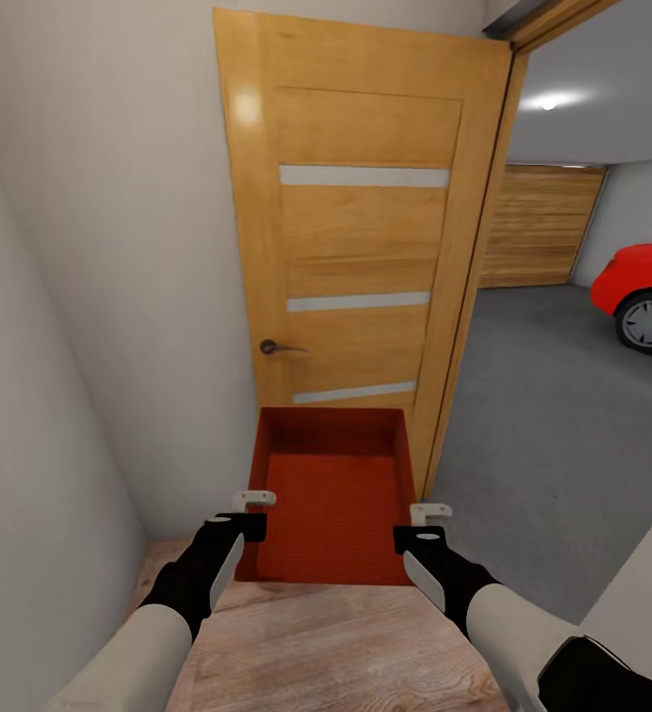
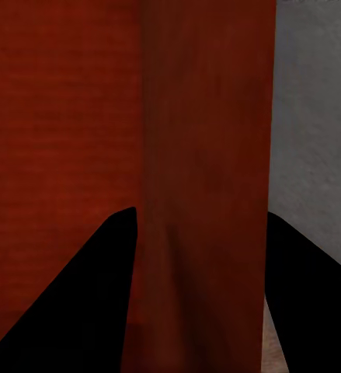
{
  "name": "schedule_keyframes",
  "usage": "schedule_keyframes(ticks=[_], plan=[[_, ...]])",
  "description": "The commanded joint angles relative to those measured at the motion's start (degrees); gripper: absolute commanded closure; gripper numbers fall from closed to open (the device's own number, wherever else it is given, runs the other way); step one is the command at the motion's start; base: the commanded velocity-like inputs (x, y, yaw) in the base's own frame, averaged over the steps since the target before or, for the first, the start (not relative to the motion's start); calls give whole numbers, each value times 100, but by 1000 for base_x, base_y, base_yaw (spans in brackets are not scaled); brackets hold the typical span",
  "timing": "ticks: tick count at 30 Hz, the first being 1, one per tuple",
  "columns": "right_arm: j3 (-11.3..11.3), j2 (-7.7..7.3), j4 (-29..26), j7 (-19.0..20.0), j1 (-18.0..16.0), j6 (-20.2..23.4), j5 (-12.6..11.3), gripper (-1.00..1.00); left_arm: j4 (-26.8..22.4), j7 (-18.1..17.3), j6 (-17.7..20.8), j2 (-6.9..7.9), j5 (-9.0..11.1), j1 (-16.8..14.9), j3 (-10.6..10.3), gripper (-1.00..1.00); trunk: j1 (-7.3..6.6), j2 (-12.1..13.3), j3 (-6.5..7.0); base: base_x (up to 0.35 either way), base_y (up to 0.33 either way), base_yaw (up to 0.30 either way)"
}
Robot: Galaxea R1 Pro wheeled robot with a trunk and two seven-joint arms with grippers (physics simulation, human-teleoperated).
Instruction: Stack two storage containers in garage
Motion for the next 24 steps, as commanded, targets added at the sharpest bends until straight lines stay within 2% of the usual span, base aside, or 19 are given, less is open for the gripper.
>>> schedule_keyframes(ticks=[1,16,24], plan=[[-42,2,-42,-43,-9,44,24,100,-7,188,49,-6,-199,1,-4,100,4,-14,-14,1,1,0],[-42,-4,-42,-43,-9,44,22,100,-29,187,40,-1,-204,-2,-4,100,4,-14,-14,0,0,-3],[-42,2,-42,-44,-9,44,26,100,-42,188,40,-4,-205,2,-4,100,4,-14,-14,0,0,-197]])
